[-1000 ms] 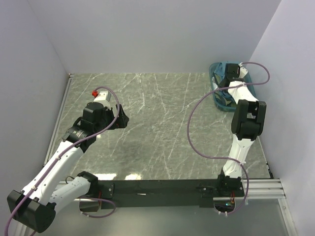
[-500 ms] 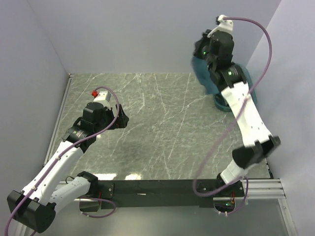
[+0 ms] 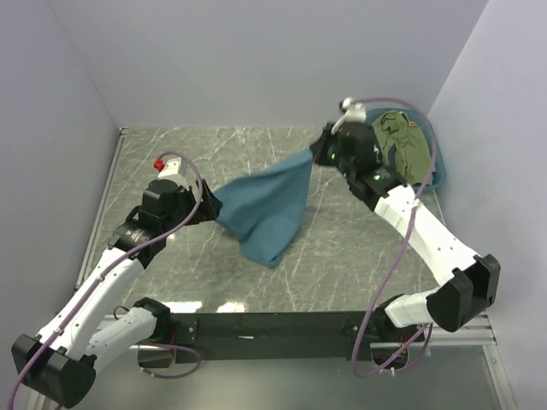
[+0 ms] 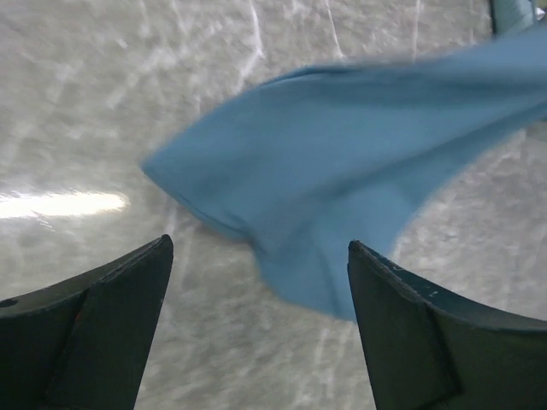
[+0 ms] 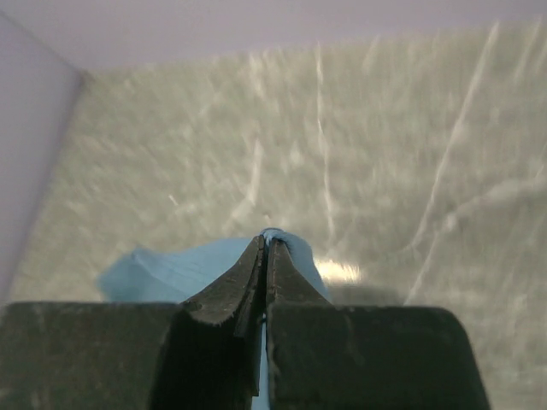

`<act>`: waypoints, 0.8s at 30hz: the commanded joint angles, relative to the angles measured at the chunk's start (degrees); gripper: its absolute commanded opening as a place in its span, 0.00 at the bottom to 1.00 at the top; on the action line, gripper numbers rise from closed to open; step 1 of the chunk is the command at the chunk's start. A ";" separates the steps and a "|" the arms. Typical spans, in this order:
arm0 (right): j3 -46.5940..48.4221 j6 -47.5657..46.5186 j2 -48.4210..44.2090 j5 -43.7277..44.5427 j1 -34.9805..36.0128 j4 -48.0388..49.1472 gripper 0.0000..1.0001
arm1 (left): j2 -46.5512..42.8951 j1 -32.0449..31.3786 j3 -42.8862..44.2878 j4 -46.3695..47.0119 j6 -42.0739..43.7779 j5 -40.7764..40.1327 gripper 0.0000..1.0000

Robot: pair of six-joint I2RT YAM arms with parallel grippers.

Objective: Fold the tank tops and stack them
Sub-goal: Move the tank top to the center of the board, then flatten the tank top out

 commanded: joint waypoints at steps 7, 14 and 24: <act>-29.14 9.55 -13.70 5.54 -1.20 3.12 0.00 | 9.08 -0.07 -20.86 22.62 -24.46 7.54 0.62; -37.70 11.41 -16.87 3.53 -3.31 4.53 0.00 | 16.99 -0.24 -18.09 28.61 -28.34 3.66 0.60; -31.46 9.65 -12.65 0.98 -6.65 4.61 0.00 | 42.54 0.02 6.18 20.09 -24.48 -8.81 0.60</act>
